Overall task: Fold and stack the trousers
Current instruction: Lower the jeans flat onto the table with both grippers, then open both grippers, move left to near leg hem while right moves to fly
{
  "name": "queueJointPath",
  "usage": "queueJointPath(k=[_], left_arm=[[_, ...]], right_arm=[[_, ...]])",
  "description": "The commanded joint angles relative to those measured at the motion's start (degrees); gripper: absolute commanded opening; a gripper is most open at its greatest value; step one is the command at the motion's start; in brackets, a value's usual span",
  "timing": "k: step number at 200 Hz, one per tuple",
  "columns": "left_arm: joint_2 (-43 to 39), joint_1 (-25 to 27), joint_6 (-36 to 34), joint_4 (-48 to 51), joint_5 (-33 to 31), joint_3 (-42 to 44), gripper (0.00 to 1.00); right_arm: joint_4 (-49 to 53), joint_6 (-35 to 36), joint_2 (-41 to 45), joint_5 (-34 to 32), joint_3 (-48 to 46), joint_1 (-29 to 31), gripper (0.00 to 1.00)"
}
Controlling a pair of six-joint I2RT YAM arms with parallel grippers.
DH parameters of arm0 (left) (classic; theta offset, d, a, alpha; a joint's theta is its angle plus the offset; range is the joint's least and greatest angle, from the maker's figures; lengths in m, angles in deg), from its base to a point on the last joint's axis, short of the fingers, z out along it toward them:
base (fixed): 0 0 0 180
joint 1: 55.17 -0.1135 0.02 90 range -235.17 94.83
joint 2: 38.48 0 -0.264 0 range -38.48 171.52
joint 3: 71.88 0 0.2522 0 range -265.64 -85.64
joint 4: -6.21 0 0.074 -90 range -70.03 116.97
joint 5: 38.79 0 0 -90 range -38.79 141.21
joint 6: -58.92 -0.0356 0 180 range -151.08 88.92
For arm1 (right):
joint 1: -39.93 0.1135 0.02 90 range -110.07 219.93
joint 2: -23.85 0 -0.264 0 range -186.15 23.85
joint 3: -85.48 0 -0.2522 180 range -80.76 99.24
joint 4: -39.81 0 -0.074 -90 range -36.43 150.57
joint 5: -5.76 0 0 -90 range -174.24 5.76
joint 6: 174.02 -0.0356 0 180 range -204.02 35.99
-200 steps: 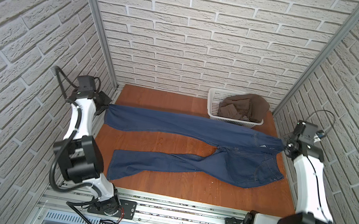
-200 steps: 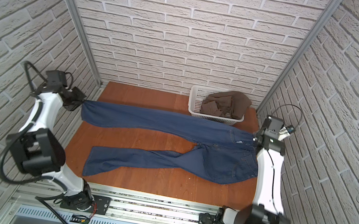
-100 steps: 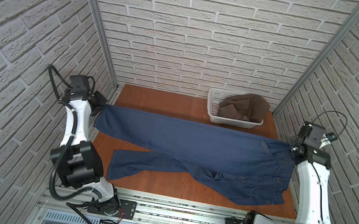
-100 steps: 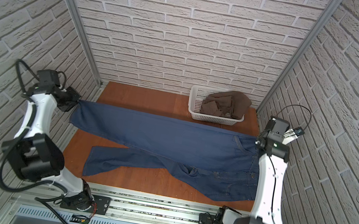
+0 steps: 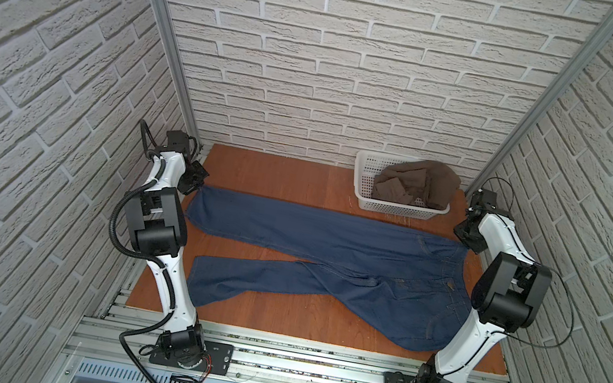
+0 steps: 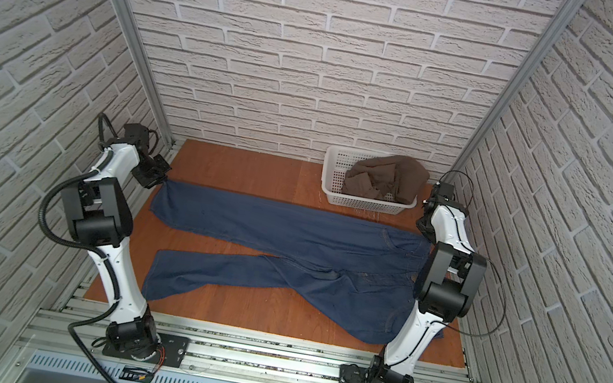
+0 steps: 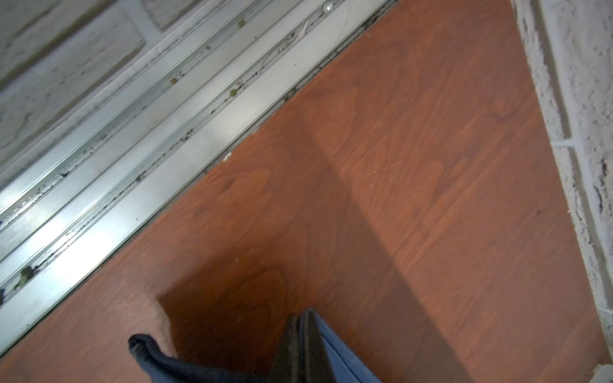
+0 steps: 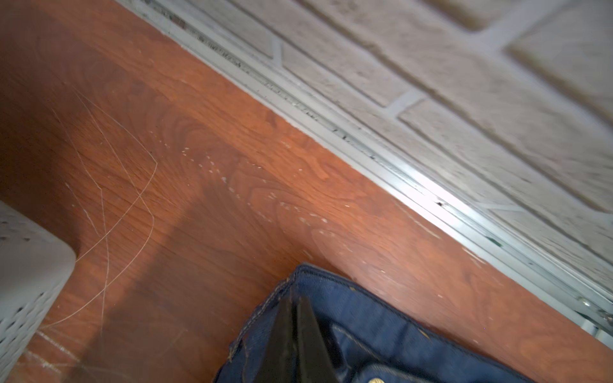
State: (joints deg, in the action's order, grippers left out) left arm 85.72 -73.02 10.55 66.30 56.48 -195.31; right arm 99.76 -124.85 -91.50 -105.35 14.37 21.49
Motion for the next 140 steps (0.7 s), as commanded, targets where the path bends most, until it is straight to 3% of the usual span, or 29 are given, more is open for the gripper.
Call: queueJointPath(k=[1,140], left_arm=[[5.2,0.4,-2.0,3.9,-5.2,-7.0,0.00],[21.1,3.0,-1.2,11.8,-3.2,-30.7,0.00]], right_arm=[[2.0,-1.3,-3.5,-2.0,3.9,0.1,0.05],[4.0,-2.7,-15.5,-5.1,23.3,1.6,0.06]])
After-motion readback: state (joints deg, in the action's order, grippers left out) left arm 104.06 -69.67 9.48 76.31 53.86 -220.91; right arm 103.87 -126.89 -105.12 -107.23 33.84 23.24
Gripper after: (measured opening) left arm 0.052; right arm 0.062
